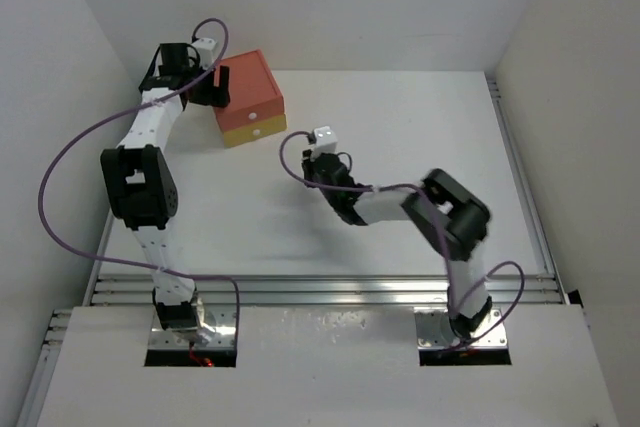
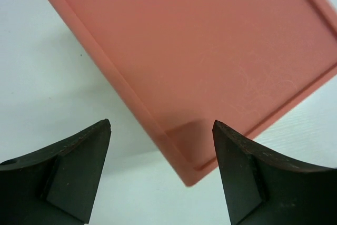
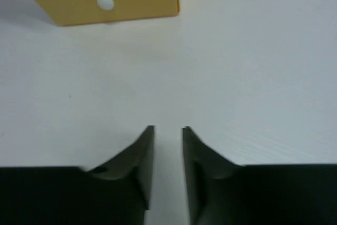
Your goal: Organize the makeup
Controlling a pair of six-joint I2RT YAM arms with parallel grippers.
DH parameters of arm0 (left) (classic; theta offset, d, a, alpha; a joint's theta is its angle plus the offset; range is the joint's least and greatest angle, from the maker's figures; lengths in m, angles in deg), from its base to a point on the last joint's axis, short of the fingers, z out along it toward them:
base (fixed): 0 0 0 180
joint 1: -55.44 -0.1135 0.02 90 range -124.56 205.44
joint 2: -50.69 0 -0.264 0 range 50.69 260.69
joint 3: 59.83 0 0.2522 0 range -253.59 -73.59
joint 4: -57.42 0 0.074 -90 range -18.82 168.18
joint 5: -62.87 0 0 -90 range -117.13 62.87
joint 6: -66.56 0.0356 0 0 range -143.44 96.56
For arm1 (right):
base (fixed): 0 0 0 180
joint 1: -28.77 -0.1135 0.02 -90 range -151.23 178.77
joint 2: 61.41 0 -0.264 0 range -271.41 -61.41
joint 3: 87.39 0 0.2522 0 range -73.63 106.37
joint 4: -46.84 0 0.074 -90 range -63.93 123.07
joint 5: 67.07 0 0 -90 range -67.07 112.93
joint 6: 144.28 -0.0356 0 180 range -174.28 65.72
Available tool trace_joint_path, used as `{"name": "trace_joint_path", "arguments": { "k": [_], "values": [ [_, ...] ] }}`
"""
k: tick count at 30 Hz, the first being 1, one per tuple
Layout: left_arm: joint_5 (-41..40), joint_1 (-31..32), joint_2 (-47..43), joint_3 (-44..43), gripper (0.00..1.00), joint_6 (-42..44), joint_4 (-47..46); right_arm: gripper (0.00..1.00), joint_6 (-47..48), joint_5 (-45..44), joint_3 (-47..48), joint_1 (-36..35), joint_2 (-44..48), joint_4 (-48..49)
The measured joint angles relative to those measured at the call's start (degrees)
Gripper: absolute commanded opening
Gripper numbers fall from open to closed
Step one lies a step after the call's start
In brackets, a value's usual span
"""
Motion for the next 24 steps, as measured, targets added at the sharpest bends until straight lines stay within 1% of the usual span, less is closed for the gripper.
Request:
{"name": "trace_joint_path", "arguments": {
  "k": [2, 3, 4, 5, 6, 7, 9, 11, 15, 19, 22, 24],
  "values": [
    [1.07, -0.87, -0.2, -2.71, 0.86, -0.11, 2.56, 0.52, 1.03, 0.9, -6.05, 0.79, 9.35, -2.73],
    [1.6, -1.46, -0.52, -3.82, 0.87, -0.24, 3.21, 0.7, 1.81, 1.6, -7.28, 1.7, 13.44, -5.07],
    [2.12, -2.36, -1.42, -4.55, 0.89, -0.26, 3.65, 0.77, 2.34, 2.38, -7.58, 3.21, 17.4, -9.55],
    [2.56, -3.54, -2.73, -4.79, 0.89, -0.33, 4.11, 0.92, 2.64, 2.82, -7.5, 5.22, 21.29, -14.93],
    [3.04, -5.05, -4.72, -4.83, 0.9, -0.39, 4.79, 0.98, 2.67, 3.04, -6.86, 7.3, 24.2, -20.33],
    [3.3, -6.43, -6.49, -4.83, 0.9, -0.39, 5.2, 1.0, 2.84, 3.15, -5.66, 9.73, 26.47, -26.45],
    [3.48, -10.32, -11.04, -4.66, 0.92, -0.37, 5.79, 1.0, 3.61, 3.67, -2.03, 15.13, 29.46, -37.97],
    [2.8, -14.19, -15.82, -3.63, 0.93, -0.37, 5.6, 1.0, 3.91, 4.04, 1.01, 20.44, 30.73, -46.93],
    [0.02, -21.4, -25.46, 3.54, 0.93, -0.42, 5.11, 1.0, 3.98, 5.44, 2.16, 29.59, 33.9, -59.69],
    [-1.18, -23.39, -30.4, 14.05, 0.93, -0.44, 5.11, 1.0, 3.48, 6.88, -0.39, 35.32, 37.81, -64.81],
    [-1.29, -23.65, -29.83, 21.86, 0.93, -0.42, 6.45, 1.0, 3.43, 7.58, -1.79, 36.3, 39.32, -67.43],
    [-1.6, -23.69, -28.7, 25.46, 0.93, -0.42, 8.24, 1.0, 3.45, 7.91, -1.81, 36.28, 39.36, -68.28]
  ]
}}
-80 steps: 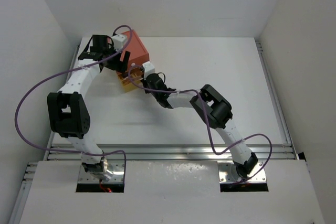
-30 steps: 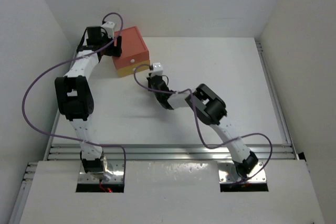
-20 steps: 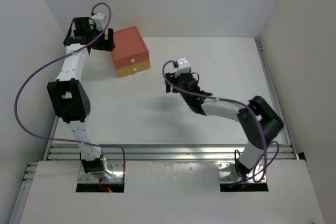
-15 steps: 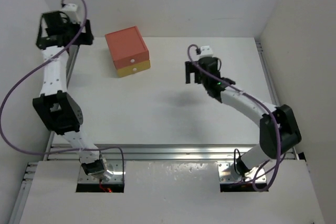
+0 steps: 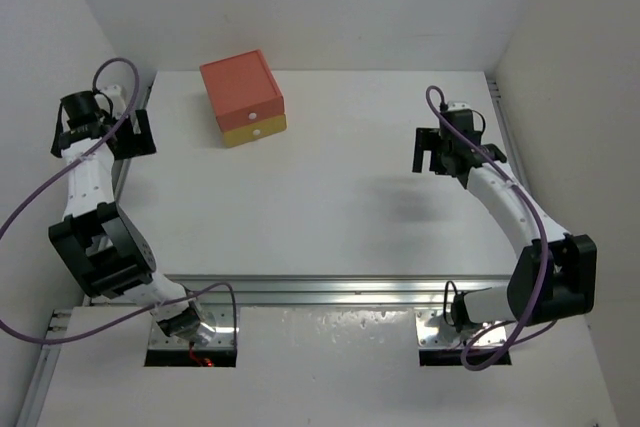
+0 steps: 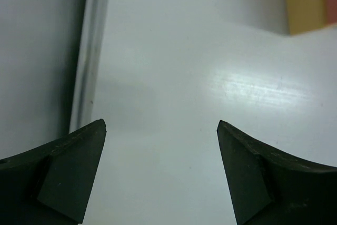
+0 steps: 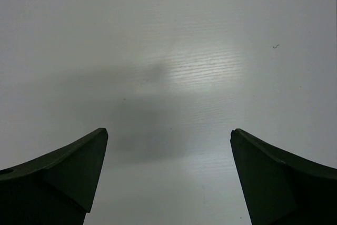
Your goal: Organize the makeup
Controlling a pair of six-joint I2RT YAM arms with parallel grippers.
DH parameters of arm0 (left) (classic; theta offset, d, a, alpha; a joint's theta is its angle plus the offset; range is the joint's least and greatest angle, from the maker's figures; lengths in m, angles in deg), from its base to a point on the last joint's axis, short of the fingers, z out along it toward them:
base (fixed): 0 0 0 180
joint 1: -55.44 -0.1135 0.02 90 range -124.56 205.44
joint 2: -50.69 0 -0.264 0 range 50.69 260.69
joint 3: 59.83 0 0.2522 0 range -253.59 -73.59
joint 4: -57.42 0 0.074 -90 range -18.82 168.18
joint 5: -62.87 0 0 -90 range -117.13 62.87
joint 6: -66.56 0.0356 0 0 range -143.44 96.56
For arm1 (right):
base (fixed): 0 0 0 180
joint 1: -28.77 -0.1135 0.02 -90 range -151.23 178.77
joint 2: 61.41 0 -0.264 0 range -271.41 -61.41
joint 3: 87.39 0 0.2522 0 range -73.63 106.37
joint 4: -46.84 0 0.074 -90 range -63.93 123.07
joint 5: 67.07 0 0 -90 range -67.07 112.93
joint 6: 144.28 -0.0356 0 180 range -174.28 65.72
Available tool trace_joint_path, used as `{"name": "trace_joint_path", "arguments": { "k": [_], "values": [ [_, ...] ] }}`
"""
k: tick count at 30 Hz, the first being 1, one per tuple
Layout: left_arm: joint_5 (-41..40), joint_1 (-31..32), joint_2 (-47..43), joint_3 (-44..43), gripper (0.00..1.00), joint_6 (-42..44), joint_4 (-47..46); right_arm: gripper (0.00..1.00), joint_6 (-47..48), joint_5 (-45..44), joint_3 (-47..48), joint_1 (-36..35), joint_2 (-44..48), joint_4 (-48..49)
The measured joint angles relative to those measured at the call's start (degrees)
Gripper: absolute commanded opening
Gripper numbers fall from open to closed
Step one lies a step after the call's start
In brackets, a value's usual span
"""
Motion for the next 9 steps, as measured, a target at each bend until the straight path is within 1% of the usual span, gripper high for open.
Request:
{"name": "trace_joint_path", "arguments": {
  "k": [3, 6, 9],
  "values": [
    [-0.09, -0.02, 0.66, 2.34, 0.94, 0.04, 1.95, 1.0, -0.02, -0.02, 0.07, -0.11, -0.04, -0.55],
    [0.11, -0.02, 0.55, 2.34, 0.96, 0.09, 1.62, 1.0, -0.39, -0.5, 1.05, -0.11, -0.35, -1.6],
    [0.17, -0.02, 0.55, 2.36, 0.96, 0.17, 1.33, 1.0, -1.25, -1.22, 3.02, -0.2, -0.92, -2.32]
  ]
}}
